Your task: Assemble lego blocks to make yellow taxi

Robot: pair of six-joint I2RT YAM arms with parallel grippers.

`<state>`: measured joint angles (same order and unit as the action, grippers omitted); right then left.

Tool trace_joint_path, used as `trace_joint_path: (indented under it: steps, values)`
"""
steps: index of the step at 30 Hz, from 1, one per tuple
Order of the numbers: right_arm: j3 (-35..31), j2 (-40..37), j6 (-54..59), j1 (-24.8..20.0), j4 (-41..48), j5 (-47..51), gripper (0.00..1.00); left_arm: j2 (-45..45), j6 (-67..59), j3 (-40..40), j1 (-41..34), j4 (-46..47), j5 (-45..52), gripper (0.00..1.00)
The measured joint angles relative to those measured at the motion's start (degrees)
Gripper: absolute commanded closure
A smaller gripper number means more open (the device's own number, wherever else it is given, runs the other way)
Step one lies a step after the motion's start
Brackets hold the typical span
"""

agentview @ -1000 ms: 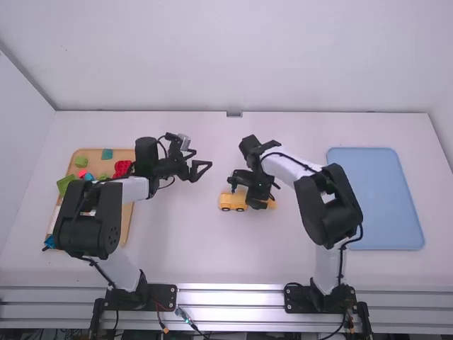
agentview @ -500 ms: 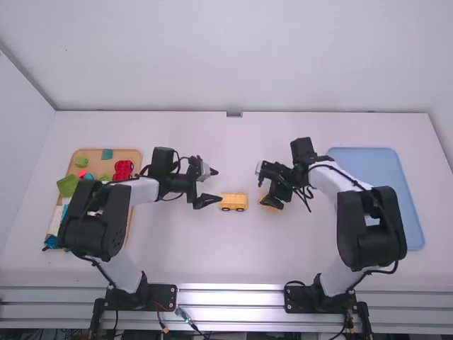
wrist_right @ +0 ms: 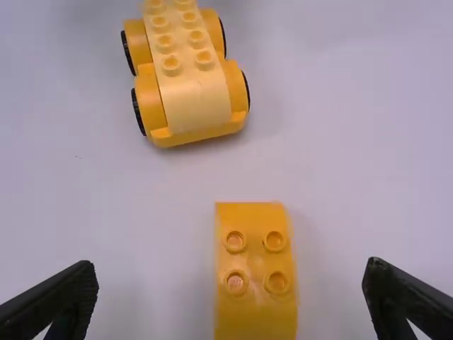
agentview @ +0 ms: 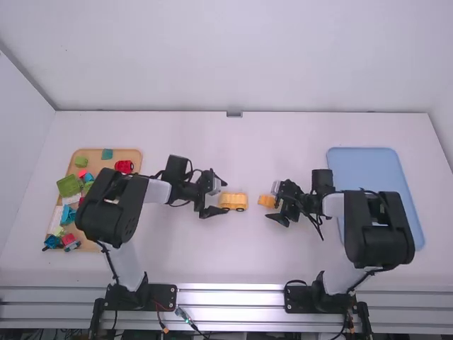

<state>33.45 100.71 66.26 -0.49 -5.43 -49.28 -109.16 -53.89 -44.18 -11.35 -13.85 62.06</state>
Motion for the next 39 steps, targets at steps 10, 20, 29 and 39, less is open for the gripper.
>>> trace_joint_path:
  steps: [10,20,29,39]
  values:
    - [1.38,7.74,-0.68,-0.35,-3.1,-2.1,0.01,-0.28,1.2,-0.02,-0.17,-1.46,2.78,0.01]
    - [3.52,10.14,-1.57,-0.81,-3.76,-2.64,0.52,-0.28,1.57,0.0,-0.17,-1.66,1.4,0.01]
    - [3.52,10.14,-1.64,-0.85,-3.52,-2.97,0.84,-0.28,1.68,0.0,-0.17,-1.64,0.33,0.0]
    - [3.54,8.2,-1.66,-0.59,0.74,-6.05,0.89,-4.9,1.77,1.03,-3.34,-10.71,-4.26,0.01]
